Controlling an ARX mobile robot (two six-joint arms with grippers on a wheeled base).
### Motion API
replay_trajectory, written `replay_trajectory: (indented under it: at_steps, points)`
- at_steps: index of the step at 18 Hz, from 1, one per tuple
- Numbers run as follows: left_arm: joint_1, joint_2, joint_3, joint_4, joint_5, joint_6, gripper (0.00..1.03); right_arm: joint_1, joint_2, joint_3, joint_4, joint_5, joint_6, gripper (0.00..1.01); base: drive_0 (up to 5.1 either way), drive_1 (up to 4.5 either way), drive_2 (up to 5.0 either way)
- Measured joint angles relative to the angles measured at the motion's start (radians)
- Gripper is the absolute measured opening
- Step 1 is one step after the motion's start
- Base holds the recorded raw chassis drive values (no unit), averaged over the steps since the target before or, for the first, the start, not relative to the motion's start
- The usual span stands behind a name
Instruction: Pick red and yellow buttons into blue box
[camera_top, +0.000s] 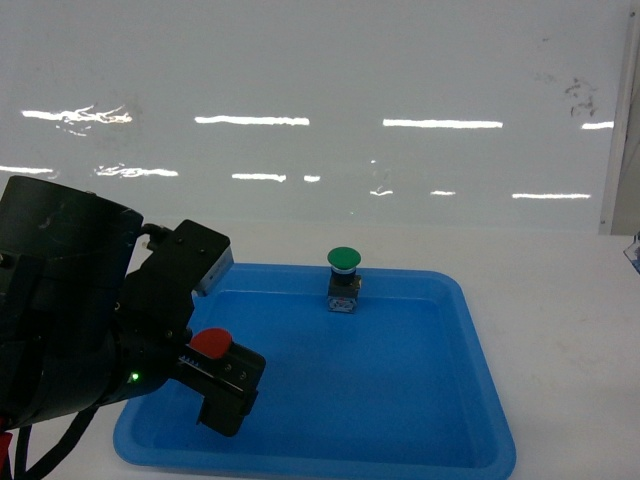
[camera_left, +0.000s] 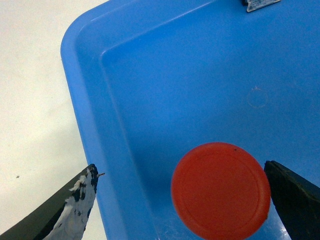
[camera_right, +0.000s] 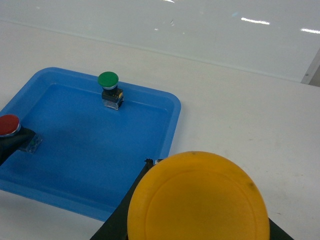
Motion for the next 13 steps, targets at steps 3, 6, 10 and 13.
replay_trajectory:
  at_steps: [3, 6, 10, 13]
  points:
    - [-0.013, 0.048, 0.000, 0.022, 0.008, -0.046, 0.98, 0.000, 0.000, 0.000, 0.000, 0.000, 0.000, 0.26, 0.0, 0.00, 0.0]
    - [-0.010, 0.074, 0.005, 0.023, -0.003, -0.044, 0.98, 0.000, 0.000, 0.000, 0.000, 0.000, 0.000, 0.26, 0.0, 0.00, 0.0]
    - [-0.010, 0.076, 0.006, 0.024, -0.003, -0.042, 0.75, 0.000, 0.000, 0.000, 0.000, 0.000, 0.000, 0.26, 0.0, 0.00, 0.0]
    - [-0.010, 0.076, 0.006, 0.024, -0.003, -0.042, 0.51, 0.000, 0.000, 0.000, 0.000, 0.000, 0.000, 0.26, 0.0, 0.00, 0.0]
